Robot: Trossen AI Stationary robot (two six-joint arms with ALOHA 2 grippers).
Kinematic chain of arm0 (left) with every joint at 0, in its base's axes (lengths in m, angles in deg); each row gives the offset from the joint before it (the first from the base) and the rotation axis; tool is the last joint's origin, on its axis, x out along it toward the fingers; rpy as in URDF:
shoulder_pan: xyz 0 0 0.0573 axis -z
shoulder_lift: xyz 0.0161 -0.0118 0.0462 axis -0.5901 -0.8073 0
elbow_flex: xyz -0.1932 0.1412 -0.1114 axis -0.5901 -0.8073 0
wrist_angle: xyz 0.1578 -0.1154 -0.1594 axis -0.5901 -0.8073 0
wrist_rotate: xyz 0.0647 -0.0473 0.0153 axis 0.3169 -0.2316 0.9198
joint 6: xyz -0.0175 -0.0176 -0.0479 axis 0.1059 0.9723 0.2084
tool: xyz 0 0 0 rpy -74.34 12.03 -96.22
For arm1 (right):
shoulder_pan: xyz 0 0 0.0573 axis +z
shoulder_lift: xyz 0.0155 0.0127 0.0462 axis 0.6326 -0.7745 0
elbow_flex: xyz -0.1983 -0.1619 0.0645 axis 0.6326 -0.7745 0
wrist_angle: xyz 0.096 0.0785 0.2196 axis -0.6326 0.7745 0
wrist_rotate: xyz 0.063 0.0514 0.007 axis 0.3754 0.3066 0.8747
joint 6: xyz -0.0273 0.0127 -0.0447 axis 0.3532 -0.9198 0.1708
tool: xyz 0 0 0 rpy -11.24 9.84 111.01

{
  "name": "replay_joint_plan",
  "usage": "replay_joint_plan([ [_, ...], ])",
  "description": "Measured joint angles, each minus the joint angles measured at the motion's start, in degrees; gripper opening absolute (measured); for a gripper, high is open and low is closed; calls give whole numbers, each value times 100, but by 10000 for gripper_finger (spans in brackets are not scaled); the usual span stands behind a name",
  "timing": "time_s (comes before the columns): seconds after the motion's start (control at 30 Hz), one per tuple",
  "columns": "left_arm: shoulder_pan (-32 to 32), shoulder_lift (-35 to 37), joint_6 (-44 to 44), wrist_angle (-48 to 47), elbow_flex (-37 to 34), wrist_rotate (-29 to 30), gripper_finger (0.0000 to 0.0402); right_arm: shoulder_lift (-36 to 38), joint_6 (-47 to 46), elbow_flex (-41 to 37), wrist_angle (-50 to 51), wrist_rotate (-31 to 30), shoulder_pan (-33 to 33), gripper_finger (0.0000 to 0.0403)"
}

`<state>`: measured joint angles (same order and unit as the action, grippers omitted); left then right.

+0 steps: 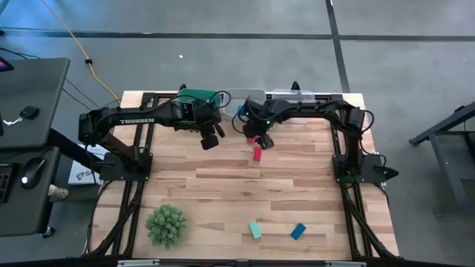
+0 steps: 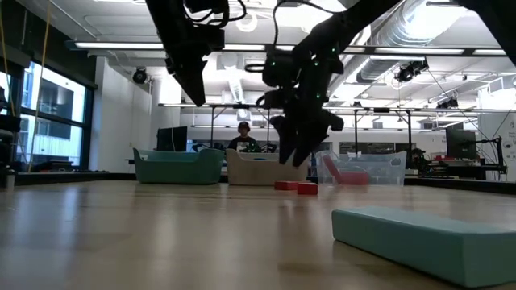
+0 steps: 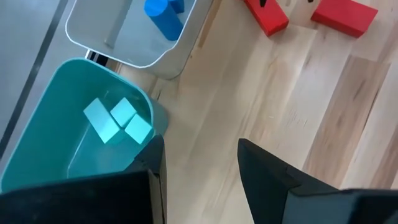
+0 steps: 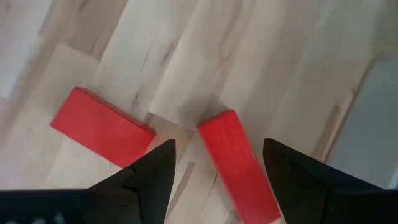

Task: Sort & place blocks by color
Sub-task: Put the left red blocks into the transparent bin

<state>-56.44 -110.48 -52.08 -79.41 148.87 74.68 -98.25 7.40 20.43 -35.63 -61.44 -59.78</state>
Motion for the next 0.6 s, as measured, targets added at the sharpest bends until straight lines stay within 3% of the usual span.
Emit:
replay_joint_plan([
  [0.6, 2, 0, 47, -5, 0, 3, 115, -683, 393, 26, -296, -400, -1, 232],
])
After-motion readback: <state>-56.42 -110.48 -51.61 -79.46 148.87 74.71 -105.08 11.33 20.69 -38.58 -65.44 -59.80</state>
